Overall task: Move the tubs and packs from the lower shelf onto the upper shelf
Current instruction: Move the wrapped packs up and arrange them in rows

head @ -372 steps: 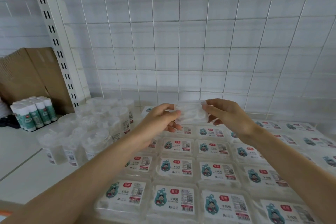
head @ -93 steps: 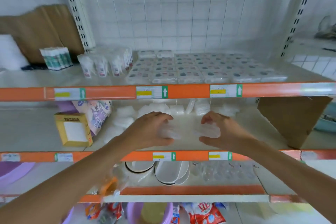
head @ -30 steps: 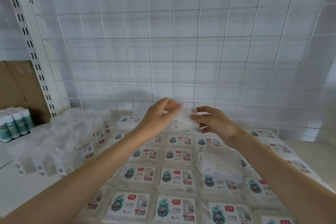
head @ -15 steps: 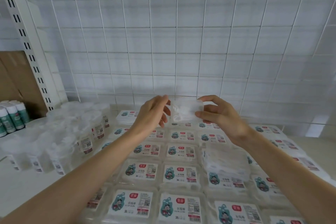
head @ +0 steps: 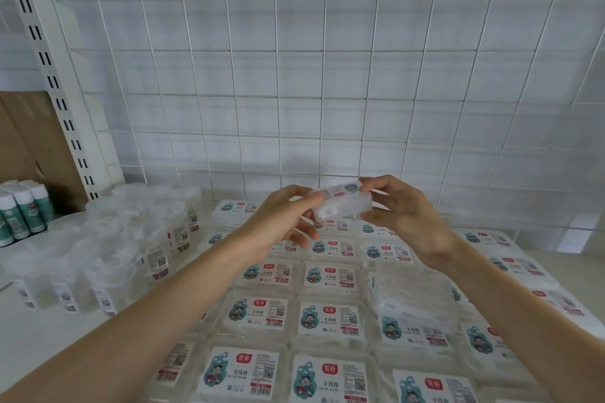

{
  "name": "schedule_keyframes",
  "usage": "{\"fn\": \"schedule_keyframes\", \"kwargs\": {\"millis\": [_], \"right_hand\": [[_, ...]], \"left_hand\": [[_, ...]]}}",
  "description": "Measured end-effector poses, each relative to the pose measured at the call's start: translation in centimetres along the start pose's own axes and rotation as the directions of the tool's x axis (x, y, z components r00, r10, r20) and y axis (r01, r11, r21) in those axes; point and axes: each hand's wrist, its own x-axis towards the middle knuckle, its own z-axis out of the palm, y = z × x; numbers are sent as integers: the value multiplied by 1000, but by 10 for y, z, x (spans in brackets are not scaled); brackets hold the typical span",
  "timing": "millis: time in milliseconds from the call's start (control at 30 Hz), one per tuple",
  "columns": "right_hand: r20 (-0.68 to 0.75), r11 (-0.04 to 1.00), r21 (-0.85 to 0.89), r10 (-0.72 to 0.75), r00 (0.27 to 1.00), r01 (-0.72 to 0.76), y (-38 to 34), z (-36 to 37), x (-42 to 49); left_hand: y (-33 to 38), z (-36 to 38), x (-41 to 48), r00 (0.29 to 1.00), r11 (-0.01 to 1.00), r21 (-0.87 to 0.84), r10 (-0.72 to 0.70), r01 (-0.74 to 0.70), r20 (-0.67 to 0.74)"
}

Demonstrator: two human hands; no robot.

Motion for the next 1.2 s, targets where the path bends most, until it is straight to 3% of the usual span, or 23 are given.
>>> {"fn": "schedule_keyframes", "kwargs": {"millis": [267,367,533,667,867,933,1000,1100,1200], "right_hand": [[-87,992,85,102,991,-94,-4,4,0],[-115,984,36,177,978,-174,-4,3,0],[-39,978,-60,199,979,-201,-5,7,-2],[-35,975,3,221,975,-221,-5,6,-2],[78,964,91,242,967,-249,-3,4,-3],[94,971,17,236,967,-238,-2,5,-3],[56,963,-189,204,977,-191,0,6,-4],[12,864,-503,26,1000,-17,0,6,-4],[49,799,-593,-90,995,101,-4,1,-6]], "left_hand": [[-3,1,-1,995,995,7,101,-100,-26],[-3,3,-1,995,995,15,99,-98,-32],[-5,4,0,988,991,51,131,-127,-87],[-4,5,-2,990,992,48,123,-119,-76],[-7,9,-5,996,992,92,90,-89,1],[-8,9,-3,994,990,85,108,-108,2],[-9,8,-2,989,984,109,143,-140,-28],[-12,5,0,984,974,170,166,-153,-65],[-11,2,0,983,979,141,159,-146,-90]]}}
